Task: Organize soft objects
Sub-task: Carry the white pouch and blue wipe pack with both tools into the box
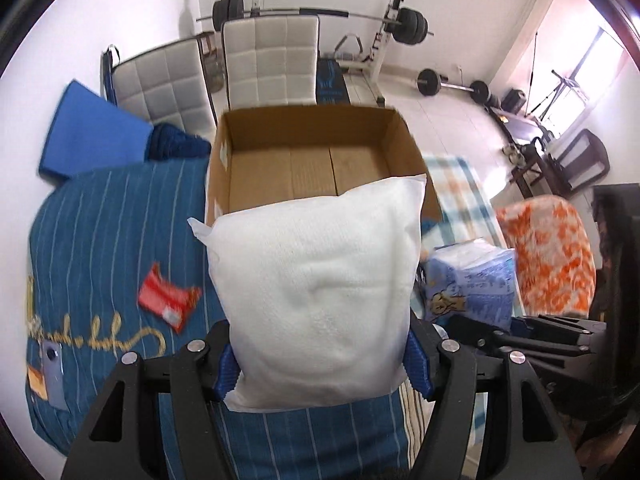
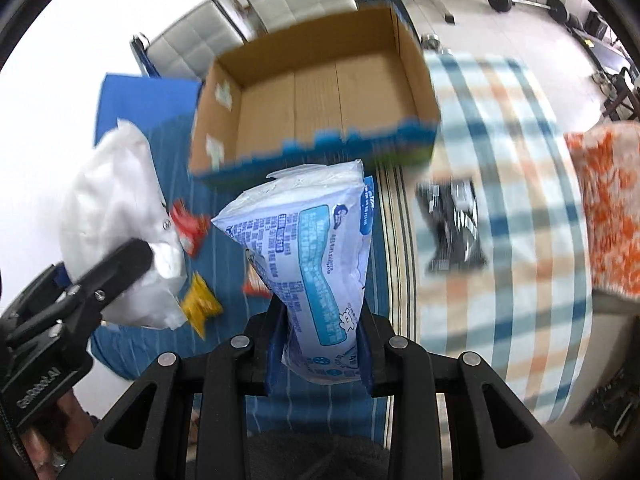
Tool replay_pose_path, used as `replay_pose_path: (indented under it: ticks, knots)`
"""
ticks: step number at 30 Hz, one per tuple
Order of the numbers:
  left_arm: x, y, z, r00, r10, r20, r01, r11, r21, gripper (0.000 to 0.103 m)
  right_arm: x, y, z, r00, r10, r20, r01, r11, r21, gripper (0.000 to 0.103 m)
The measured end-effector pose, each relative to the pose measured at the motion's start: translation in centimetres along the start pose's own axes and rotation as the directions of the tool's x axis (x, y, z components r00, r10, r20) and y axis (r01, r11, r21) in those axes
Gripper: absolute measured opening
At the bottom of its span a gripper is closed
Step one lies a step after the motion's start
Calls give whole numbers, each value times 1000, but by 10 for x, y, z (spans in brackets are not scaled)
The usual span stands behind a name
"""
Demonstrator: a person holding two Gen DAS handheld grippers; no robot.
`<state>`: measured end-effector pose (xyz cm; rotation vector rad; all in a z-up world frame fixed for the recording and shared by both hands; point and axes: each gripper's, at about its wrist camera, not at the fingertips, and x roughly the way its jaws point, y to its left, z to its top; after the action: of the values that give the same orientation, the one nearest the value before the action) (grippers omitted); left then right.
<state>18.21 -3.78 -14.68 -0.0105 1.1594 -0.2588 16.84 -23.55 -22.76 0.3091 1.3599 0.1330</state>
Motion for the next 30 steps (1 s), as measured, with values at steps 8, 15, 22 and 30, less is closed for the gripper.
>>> replay_pose_path:
  ticks: [8,15,22,30]
  knots:
    - [27,4,81,999,42,33,-41,999,-8,64,-13,-4,96,996,35,82,-35,999,-11,32]
    - [81,9,139,998,66,-3,-66,998,-10,64,13,-8,173,995,11,101,-8,999,-34,32]
    - [159,20,176,994,33,-100,-39,998,-51,63,76,-21,237,997,-50,64,51,998,-25,32]
    - [252,31,206,969,0,-246,-16,998,-64,64,158,-38,284,997,-75,-19,74,997,-25,32]
